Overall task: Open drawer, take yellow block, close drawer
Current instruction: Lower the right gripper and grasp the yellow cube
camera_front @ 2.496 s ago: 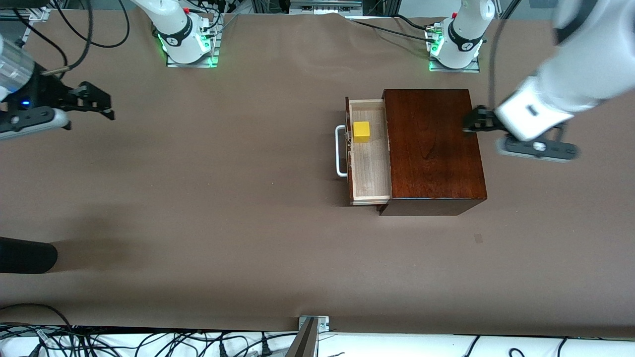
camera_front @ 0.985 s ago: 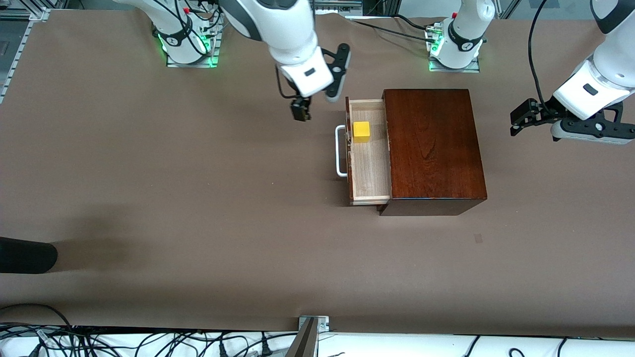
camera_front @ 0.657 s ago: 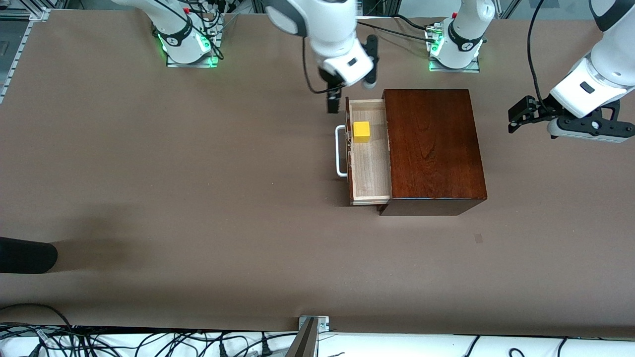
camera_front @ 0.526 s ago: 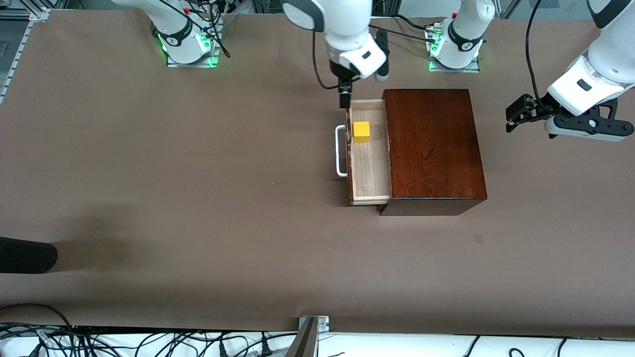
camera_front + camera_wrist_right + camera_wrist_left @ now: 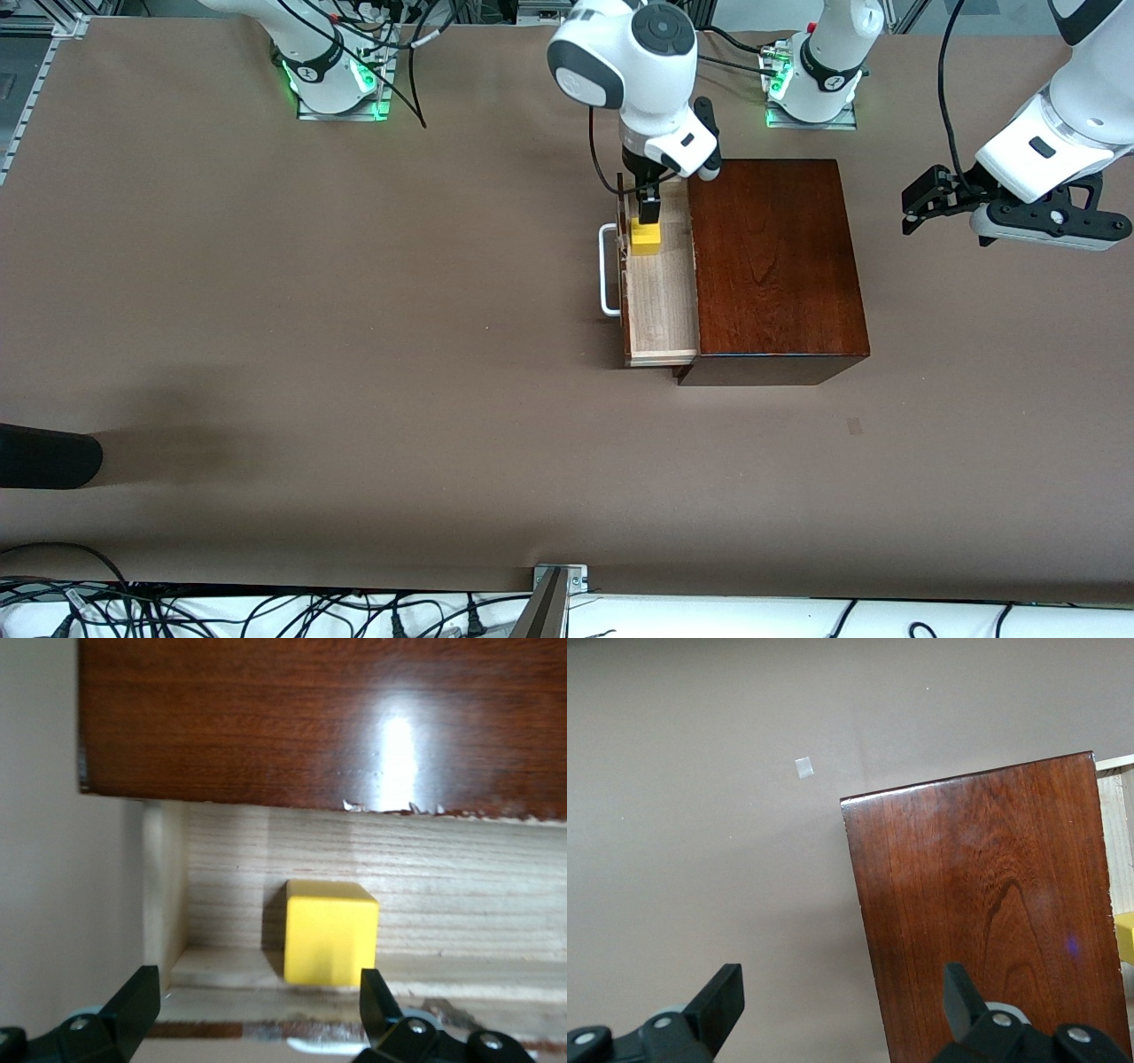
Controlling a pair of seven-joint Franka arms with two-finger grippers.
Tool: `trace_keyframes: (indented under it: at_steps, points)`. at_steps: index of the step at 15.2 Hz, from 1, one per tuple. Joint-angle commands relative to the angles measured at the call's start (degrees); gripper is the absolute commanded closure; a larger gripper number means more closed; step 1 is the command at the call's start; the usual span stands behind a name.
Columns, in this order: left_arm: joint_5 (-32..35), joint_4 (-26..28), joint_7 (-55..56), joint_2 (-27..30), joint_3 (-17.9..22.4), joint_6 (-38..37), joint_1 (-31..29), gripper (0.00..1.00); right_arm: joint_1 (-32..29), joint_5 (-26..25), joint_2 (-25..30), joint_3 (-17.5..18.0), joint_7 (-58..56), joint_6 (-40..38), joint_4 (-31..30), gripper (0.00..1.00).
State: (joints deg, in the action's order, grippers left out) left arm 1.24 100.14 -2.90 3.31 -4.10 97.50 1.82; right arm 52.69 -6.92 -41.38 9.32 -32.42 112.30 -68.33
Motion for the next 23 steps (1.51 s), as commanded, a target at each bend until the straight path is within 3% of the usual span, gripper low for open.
trace_keyframes:
  at_steps: [1, 5, 20, 21, 22, 23]
  points:
    - [1.1, -1.3, -1.1, -0.1, -0.2, -1.4, -0.2, 0.00, 0.8, -1.0, -3.7, -0.7, -1.2, -0.5, 5.9, 0.00]
    - [1.1, -1.4, -0.9, -0.1, -0.2, -1.4, -0.3, 0.00, 0.9, -1.8, -5.3, -1.2, -1.2, 0.1, 8.2, 0.00]
    - [0.9, -1.9, -1.5, -0.5, -0.2, -1.4, -0.1, 0.00, 1.1, -3.3, -9.9, -1.8, -0.5, 1.2, 8.0, 0.01]
    - [0.9, -1.9, -1.5, -0.5, -0.2, -1.4, -0.1, 0.00, 1.4, -3.4, -10.1, -1.9, -0.5, 1.3, 8.0, 0.14]
    - [0.9, -1.9, -1.5, -0.5, -0.2, -1.6, -0.1, 0.00, 1.4, -3.3, -10.1, -1.9, -0.6, 1.2, 8.1, 0.36]
    - [0.9, -1.9, -1.6, -0.5, -0.2, -1.6, -0.1, 0.00, 1.4, -3.3, -9.9, -2.0, -0.8, 0.8, 8.1, 0.67]
